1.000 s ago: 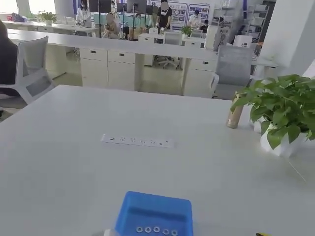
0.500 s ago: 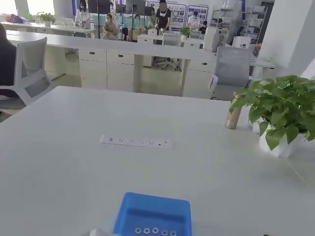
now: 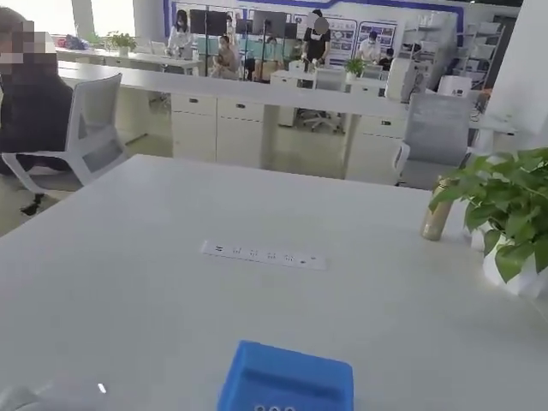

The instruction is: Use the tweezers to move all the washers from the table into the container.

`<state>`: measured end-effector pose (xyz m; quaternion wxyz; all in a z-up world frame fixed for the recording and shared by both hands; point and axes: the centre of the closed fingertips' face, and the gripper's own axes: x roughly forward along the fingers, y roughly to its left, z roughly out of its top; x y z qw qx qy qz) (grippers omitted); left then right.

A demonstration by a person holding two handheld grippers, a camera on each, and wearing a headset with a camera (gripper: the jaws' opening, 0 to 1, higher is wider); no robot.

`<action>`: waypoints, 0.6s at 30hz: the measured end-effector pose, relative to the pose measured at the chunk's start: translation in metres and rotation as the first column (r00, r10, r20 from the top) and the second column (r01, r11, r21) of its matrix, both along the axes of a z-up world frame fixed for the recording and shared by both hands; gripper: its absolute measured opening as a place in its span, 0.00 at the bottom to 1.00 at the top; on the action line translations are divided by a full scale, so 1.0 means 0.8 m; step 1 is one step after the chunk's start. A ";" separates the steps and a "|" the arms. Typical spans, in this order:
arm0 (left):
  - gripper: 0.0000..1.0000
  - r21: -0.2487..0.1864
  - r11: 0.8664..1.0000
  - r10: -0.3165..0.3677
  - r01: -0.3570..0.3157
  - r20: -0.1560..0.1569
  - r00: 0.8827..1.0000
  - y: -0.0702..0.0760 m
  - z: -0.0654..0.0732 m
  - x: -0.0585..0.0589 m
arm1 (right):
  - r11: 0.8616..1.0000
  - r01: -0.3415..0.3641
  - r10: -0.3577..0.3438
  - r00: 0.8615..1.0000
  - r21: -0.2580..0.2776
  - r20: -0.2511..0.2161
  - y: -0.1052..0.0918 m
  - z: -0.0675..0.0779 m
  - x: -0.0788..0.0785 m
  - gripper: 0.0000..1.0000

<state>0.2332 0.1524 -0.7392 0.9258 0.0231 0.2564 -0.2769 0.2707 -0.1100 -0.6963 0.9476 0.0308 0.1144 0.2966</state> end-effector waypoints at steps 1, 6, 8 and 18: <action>0.65 -0.011 1.000 0.009 -0.009 0.013 1.000 0.001 0.005 0.000 | 1.000 0.001 -0.001 1.000 0.000 0.006 -0.002 0.003 0.000 0.88; 0.79 -0.124 0.982 0.159 -0.140 0.157 0.975 0.015 0.059 0.000 | 1.000 0.003 -0.003 1.000 -0.008 0.024 -0.008 0.015 -0.002 0.93; 0.86 -0.143 0.975 0.194 -0.168 0.194 0.962 0.021 0.072 -0.001 | 1.000 0.010 -0.010 0.999 -0.007 0.036 -0.012 0.020 -0.002 0.94; 0.99 -0.158 0.965 0.248 -0.210 0.278 0.928 0.032 0.107 -0.001 | 0.997 0.066 -0.070 0.994 0.049 0.088 -0.031 0.035 0.008 0.99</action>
